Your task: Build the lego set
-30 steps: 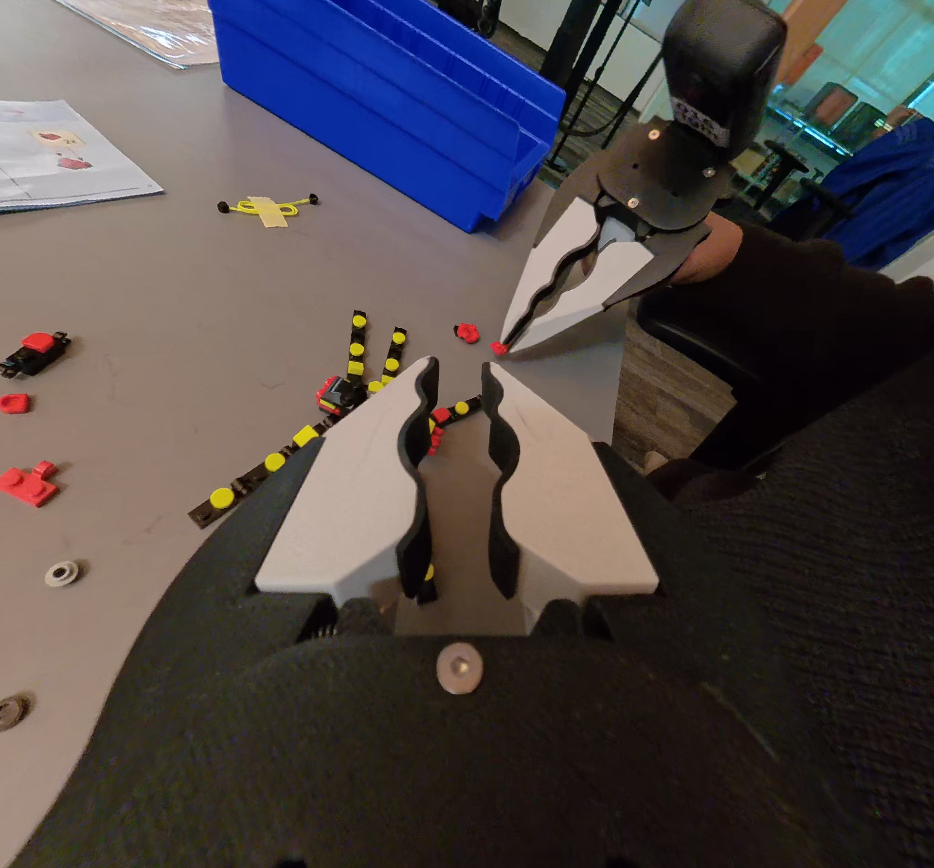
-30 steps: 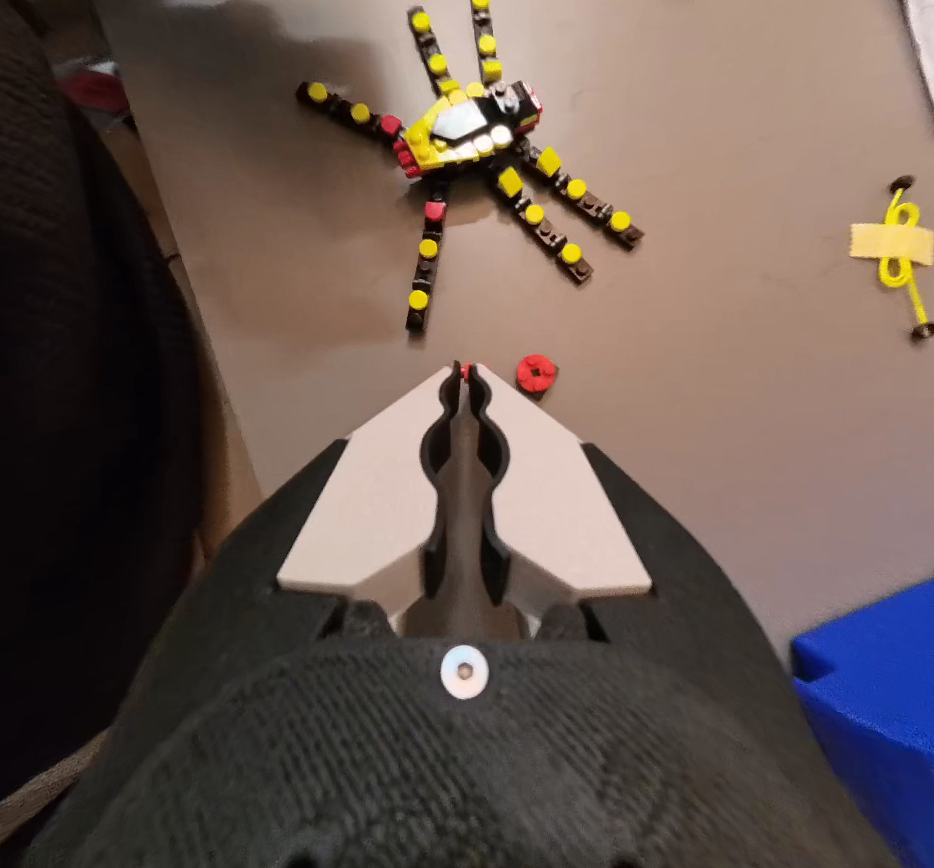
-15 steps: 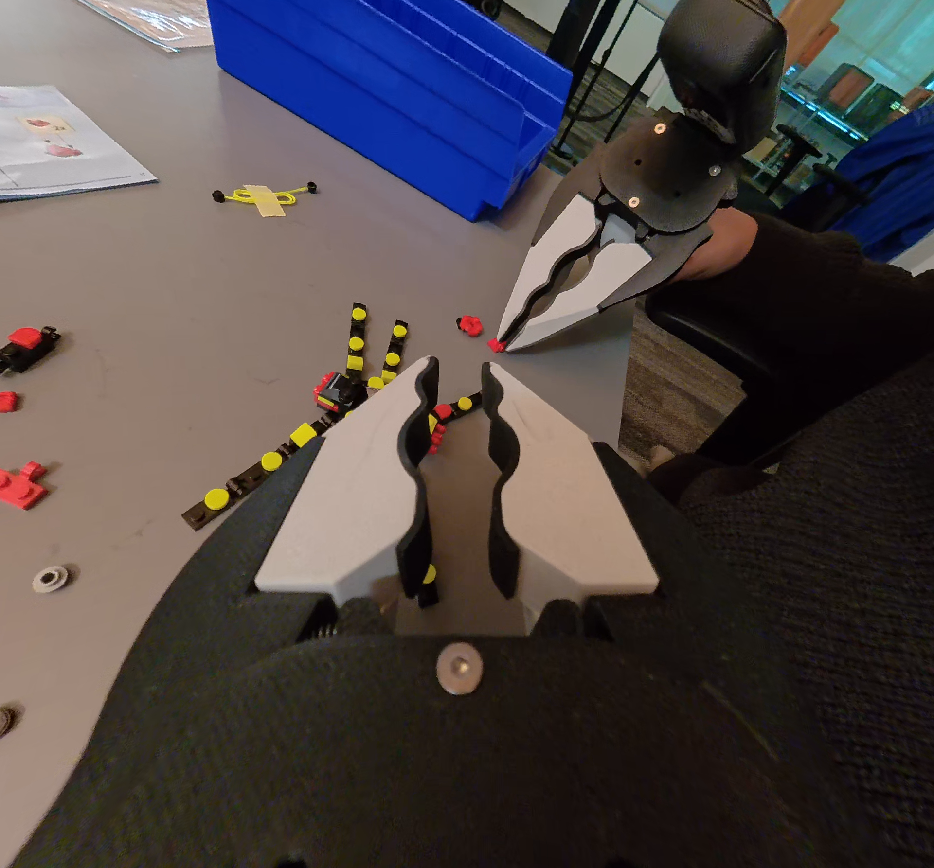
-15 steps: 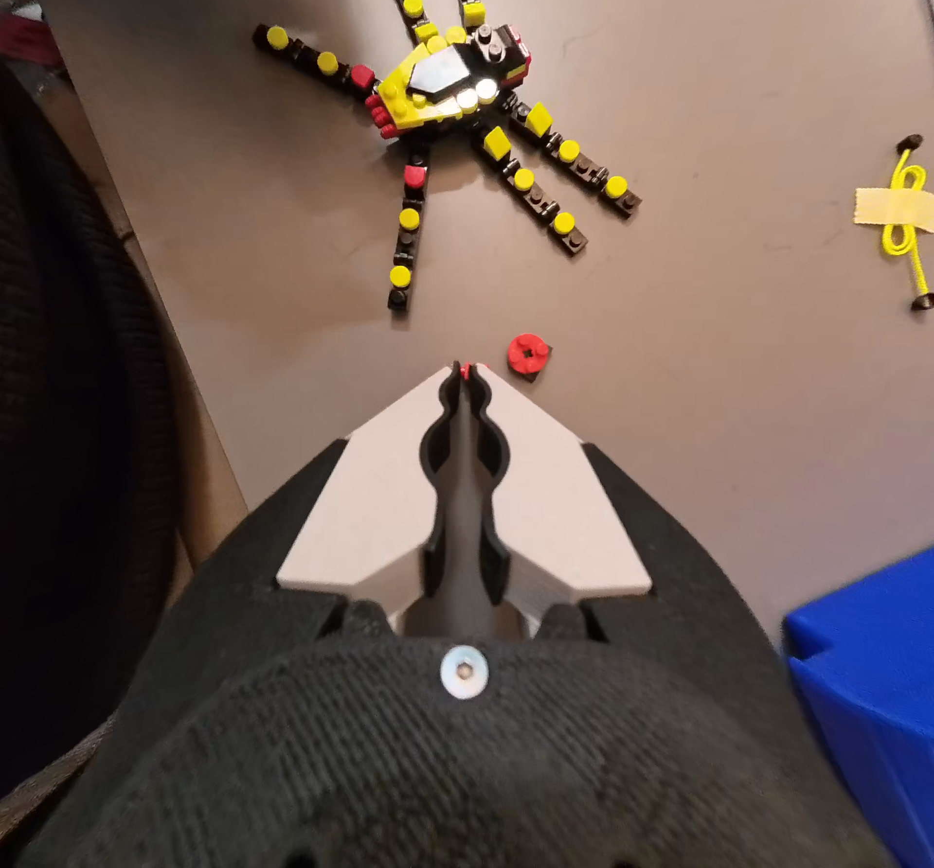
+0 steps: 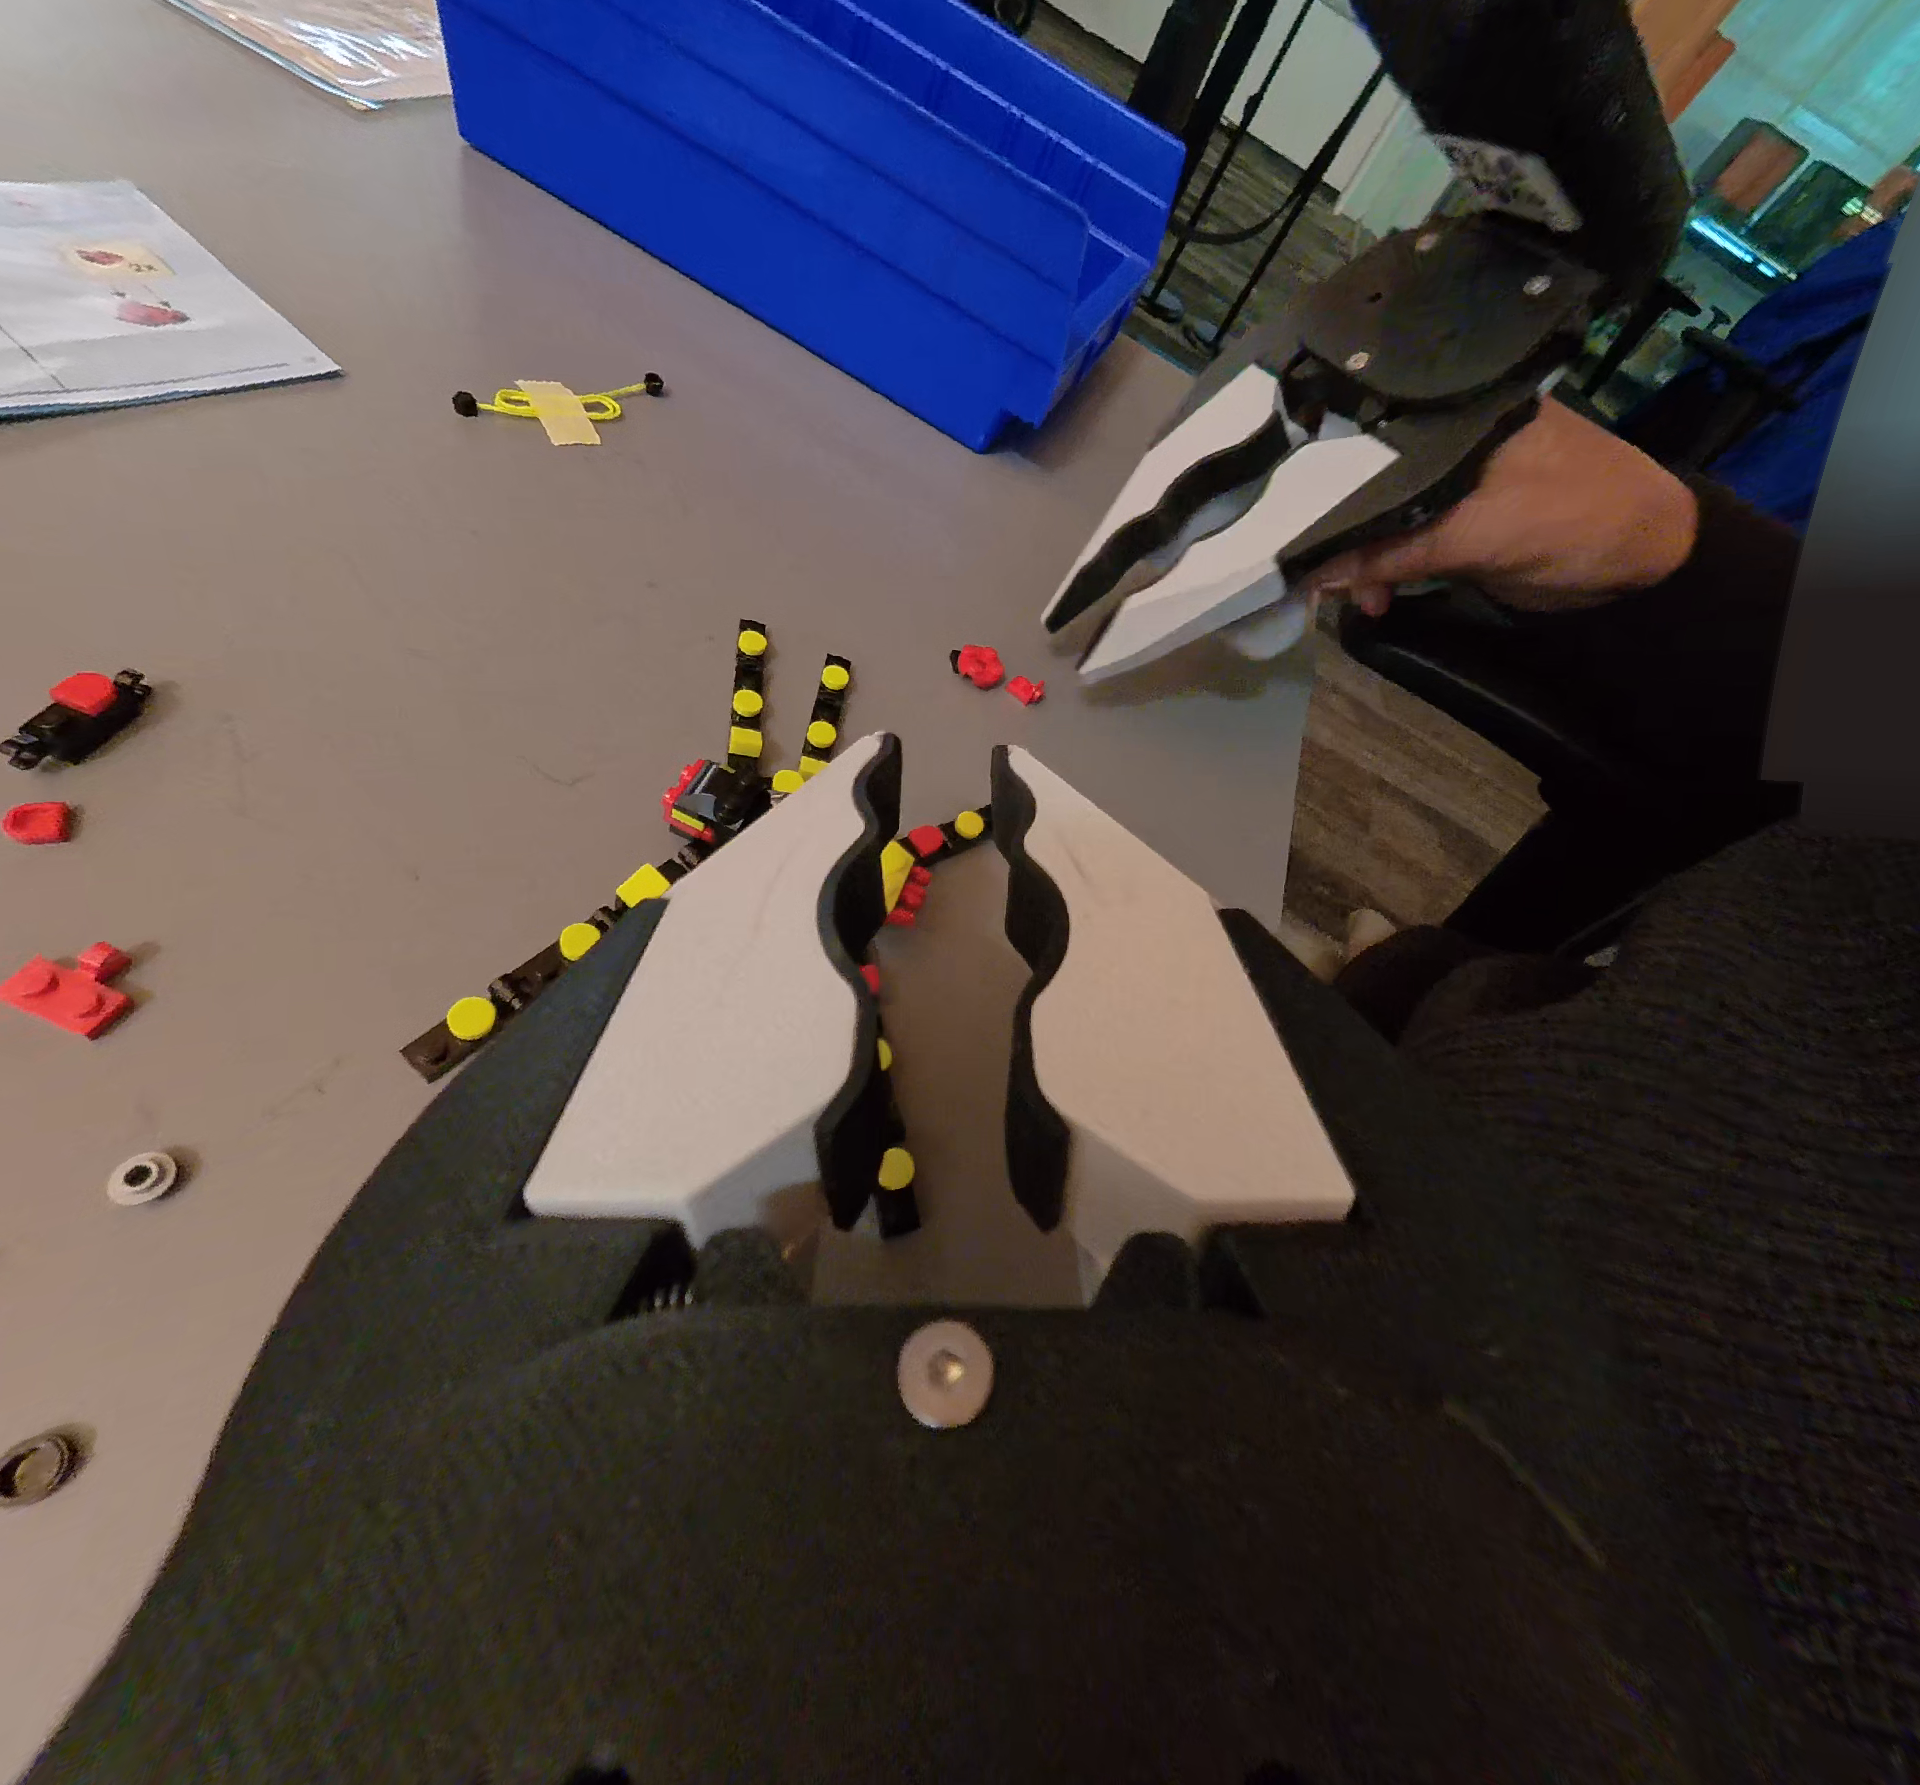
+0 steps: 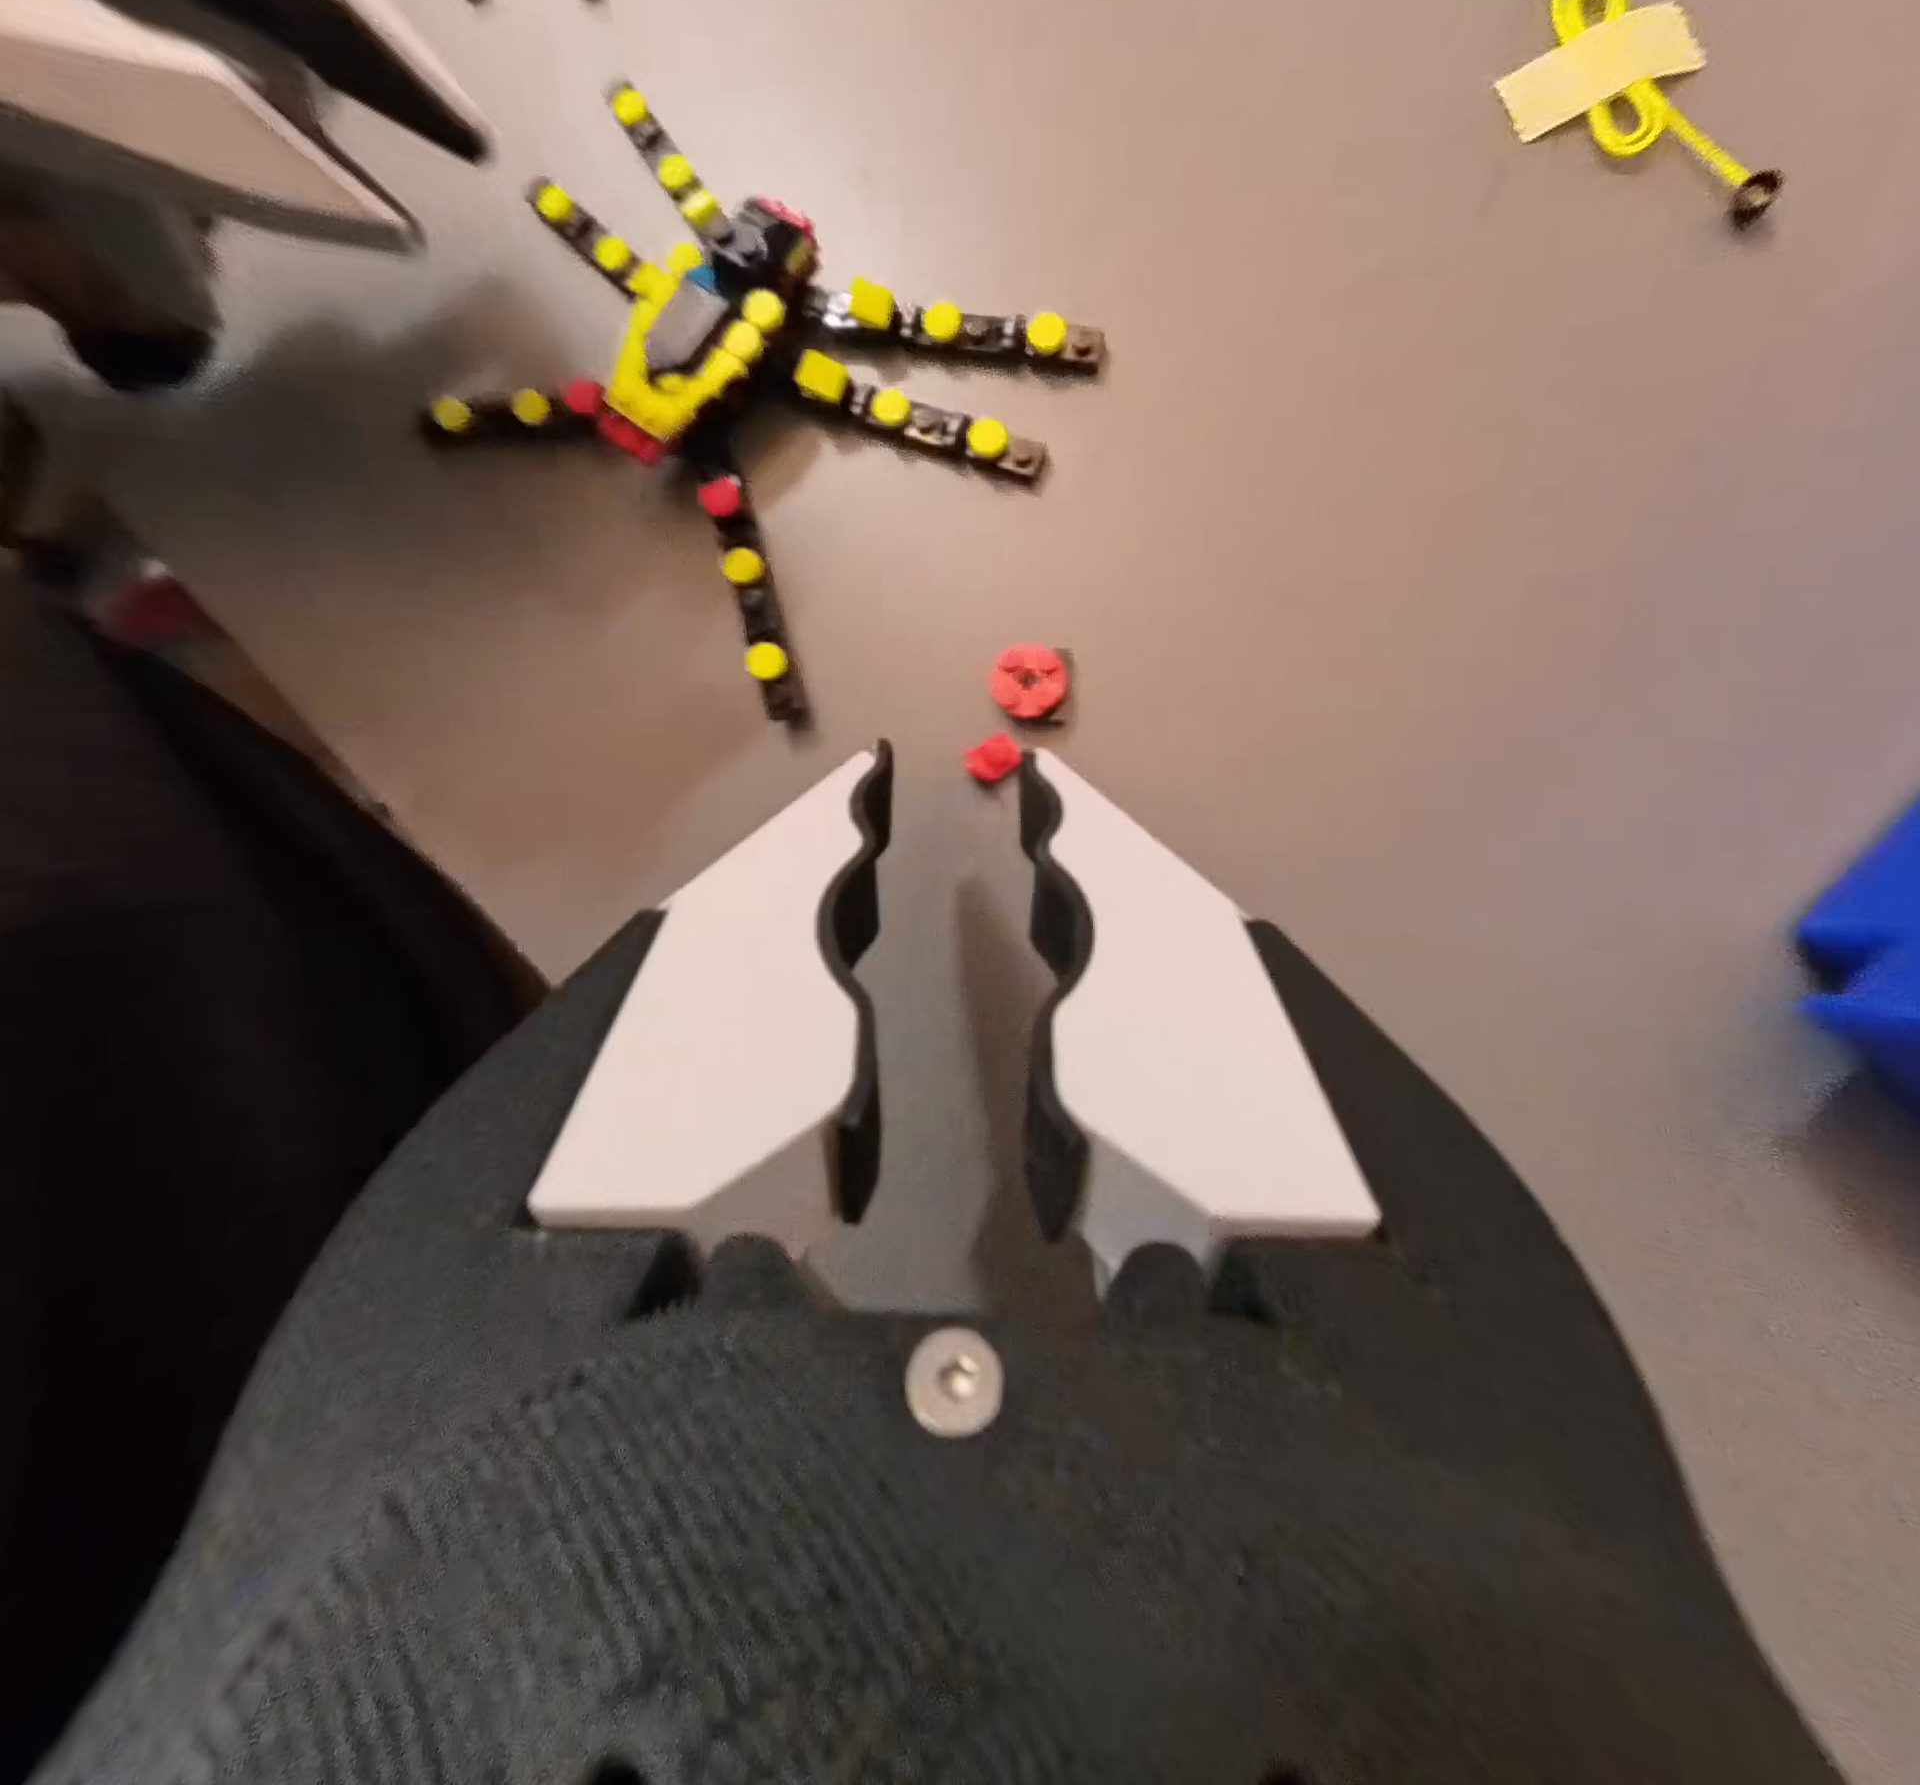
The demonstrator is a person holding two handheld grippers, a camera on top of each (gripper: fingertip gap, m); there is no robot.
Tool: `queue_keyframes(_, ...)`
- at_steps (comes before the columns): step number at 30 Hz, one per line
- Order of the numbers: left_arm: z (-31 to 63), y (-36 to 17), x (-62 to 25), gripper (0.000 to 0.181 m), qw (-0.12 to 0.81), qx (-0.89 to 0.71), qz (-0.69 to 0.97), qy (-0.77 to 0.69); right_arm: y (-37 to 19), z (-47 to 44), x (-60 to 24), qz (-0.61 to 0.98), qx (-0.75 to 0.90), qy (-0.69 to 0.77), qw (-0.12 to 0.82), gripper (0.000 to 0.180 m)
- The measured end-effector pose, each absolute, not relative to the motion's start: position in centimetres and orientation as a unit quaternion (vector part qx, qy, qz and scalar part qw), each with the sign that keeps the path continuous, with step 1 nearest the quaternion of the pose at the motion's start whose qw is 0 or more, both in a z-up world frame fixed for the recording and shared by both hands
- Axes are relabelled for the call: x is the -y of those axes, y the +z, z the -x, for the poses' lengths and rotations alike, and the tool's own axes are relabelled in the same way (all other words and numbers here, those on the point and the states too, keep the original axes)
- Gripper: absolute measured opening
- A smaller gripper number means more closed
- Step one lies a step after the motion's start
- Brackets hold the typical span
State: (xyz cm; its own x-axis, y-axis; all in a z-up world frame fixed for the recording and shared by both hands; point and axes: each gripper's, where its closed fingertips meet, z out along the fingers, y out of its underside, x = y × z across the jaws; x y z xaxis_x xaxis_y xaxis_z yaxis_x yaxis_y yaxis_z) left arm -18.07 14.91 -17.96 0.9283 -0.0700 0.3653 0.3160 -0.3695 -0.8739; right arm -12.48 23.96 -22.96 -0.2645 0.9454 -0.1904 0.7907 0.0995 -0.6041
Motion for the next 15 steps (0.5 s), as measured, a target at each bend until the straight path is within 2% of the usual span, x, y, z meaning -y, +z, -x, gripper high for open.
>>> queue_keyframes(2, 18.0, -18.1, -14.9, 0.015, 0.555, 0.064, 0.813, -0.163, -22.7, 12.3, -23.9, 0.616, 0.712, 0.311, 0.131, 0.030)
queue_keyframes(6, 18.1, -17.6, -15.7, 0.017, 0.563, 0.033, 0.815, -0.134, -23.3, 12.1, -24.2, 0.612, 0.726, 0.266, 0.165, 0.027)
queue_keyframes(10, 16.5, -16.7, -17.8, 0.022, 0.540, -0.017, 0.824, -0.170, -24.2, 11.9, -24.4, 0.617, 0.732, 0.236, 0.170, 0.026)
queue_keyframes(14, 13.9, -17.5, -20.1, 0.028, 0.459, -0.138, 0.854, -0.202, -24.0, 12.2, -24.1, 0.618, 0.726, 0.247, 0.173, 0.023)
queue_keyframes(15, 13.6, -18.5, -20.6, 0.037, 0.426, -0.176, 0.866, -0.195, -24.2, 12.2, -24.1, 0.618, 0.728, 0.241, 0.172, 0.022)
